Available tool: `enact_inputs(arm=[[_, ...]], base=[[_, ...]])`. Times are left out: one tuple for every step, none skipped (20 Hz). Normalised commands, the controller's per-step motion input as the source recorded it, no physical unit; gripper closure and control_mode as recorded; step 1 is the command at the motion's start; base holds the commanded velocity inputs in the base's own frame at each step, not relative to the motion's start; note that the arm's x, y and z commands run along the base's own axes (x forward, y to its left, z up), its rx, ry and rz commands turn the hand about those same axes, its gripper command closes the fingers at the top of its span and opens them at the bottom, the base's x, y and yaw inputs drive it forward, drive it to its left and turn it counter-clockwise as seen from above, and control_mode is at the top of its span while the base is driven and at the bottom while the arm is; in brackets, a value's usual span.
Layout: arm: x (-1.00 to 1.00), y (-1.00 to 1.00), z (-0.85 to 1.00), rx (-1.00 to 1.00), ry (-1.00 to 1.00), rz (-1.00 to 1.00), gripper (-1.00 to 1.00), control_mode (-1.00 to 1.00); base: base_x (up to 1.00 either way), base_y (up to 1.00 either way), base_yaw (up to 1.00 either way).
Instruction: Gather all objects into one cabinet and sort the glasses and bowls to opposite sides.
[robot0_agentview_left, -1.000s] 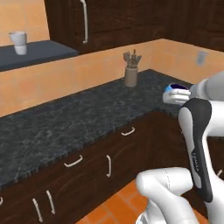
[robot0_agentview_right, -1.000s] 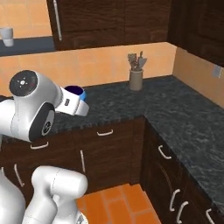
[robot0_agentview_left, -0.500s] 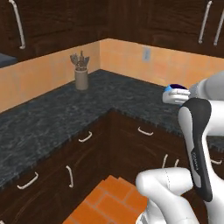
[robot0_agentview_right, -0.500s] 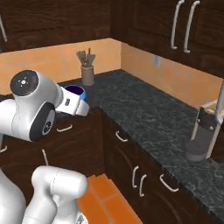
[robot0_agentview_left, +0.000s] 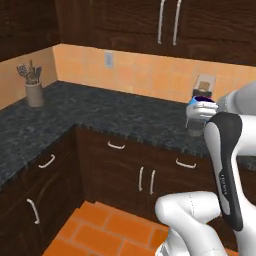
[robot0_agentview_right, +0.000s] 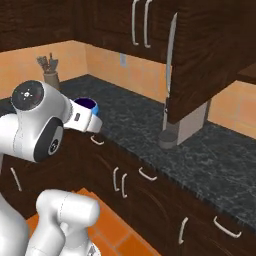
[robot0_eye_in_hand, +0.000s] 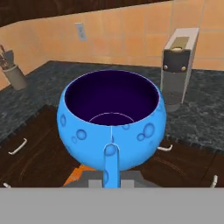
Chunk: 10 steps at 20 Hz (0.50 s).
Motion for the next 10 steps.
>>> enact_inputs(arm=[[0.00, 0.00, 0.00, 0.00, 0.00, 0.00, 1.00, 1.00], [0.00, 0.00, 0.00, 0.00, 0.00, 0.00, 1.00, 1.00], [0.00, 0.00, 0.00, 0.00, 0.00, 0.00, 1.00, 1.00], [0.00, 0.00, 0.00, 0.00, 0.00, 0.00, 1.00, 1.00], [0.00, 0.00, 0.00, 0.00, 0.00, 0.00, 1.00, 1.00], [0.00, 0.00, 0.00, 0.00, 0.00, 0.00, 1.00, 1.00], [0.00, 0.00, 0.00, 0.00, 0.00, 0.00, 1.00, 1.00], [0.00, 0.00, 0.00, 0.00, 0.00, 0.00, 1.00, 1.00], [0.00, 0.00, 0.00, 0.00, 0.00, 0.00, 1.00, 1.00], [0.00, 0.00, 0.00, 0.00, 0.00, 0.00, 1.00, 1.00]], base=[[-0.71, -0.01, -0.34], [-0.81, 0.00, -0.32], [-0.92, 0.00, -0.30], [-0.96, 0.30, -0.31], [-0.94, 0.61, -0.29], [-0.93, 0.71, -0.25], [-0.92, 0.79, -0.23], [-0.81, 0.64, -0.21], [-0.70, 0.40, -0.21], [-0.59, 0.07, -0.22]])
